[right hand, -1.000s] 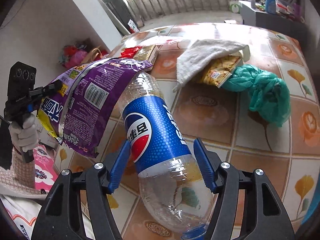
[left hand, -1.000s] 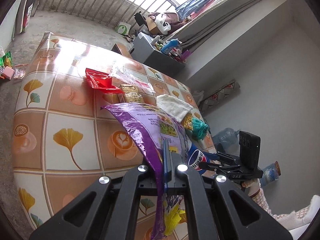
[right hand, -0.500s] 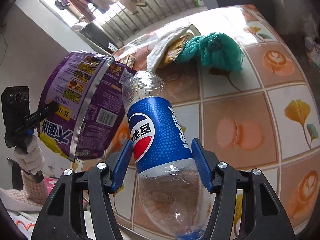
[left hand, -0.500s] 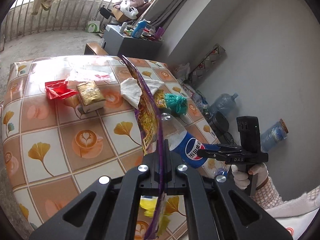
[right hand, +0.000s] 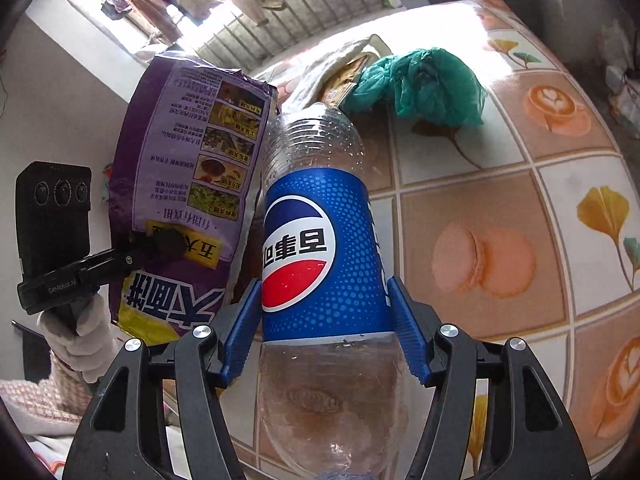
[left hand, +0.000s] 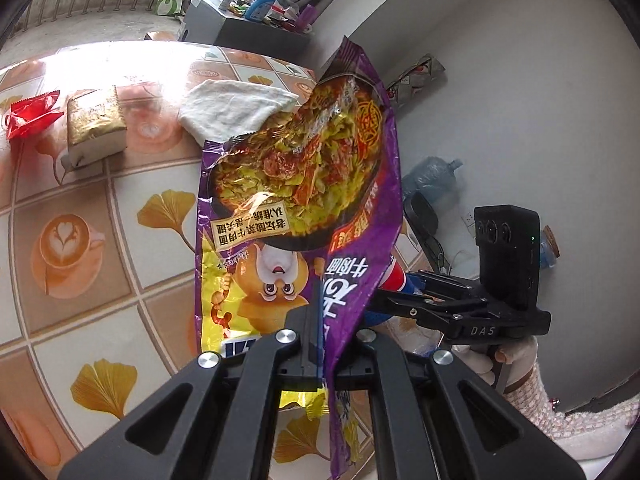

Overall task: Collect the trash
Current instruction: 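Lift the purple noodle bag with the left tool while the right tool grasps the blue Pepsi bottle, then carry the noodle bag and Pepsi bottle to the blue basket and open both tools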

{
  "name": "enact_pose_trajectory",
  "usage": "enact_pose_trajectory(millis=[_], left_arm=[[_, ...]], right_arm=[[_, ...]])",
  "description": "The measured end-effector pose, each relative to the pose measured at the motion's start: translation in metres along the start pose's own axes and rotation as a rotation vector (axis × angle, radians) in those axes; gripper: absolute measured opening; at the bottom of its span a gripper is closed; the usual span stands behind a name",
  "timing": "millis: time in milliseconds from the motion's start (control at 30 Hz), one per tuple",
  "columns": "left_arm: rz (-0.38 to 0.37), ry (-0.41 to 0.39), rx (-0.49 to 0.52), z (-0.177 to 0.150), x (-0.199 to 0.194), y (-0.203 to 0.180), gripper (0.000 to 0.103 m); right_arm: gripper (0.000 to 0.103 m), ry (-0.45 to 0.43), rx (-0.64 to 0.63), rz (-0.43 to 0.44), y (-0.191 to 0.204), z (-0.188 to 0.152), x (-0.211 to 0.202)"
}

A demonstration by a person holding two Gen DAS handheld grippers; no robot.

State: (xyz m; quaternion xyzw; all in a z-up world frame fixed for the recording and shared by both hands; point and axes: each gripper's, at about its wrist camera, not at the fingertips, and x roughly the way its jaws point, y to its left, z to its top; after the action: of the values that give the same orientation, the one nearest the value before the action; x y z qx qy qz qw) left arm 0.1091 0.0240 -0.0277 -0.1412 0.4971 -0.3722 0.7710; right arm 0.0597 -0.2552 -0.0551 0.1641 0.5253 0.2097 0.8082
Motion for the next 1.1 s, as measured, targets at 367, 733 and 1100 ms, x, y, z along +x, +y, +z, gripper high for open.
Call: enact_pose_trajectory(millis=[367, 733, 1100], left_arm=[[-0.016, -0.089, 0.094, 0.004, -0.037, -0.031, 0.000], [-0.083, -0.211, 0.222, 0.036, -0.082, -0.087, 0.000], [-0.121, -0.162, 0.433, 0.074, -0.005, -0.179, 0.000]], right_arm=[[0.055, -0.078, 0.067, 0.136, -0.011, -0.019, -0.030], [0.055, -0.332, 0.125, 0.241, -0.027, -0.032, -0.108], [0.056, -0.479, 0.287, 0.223, -0.079, -0.055, -0.153]])
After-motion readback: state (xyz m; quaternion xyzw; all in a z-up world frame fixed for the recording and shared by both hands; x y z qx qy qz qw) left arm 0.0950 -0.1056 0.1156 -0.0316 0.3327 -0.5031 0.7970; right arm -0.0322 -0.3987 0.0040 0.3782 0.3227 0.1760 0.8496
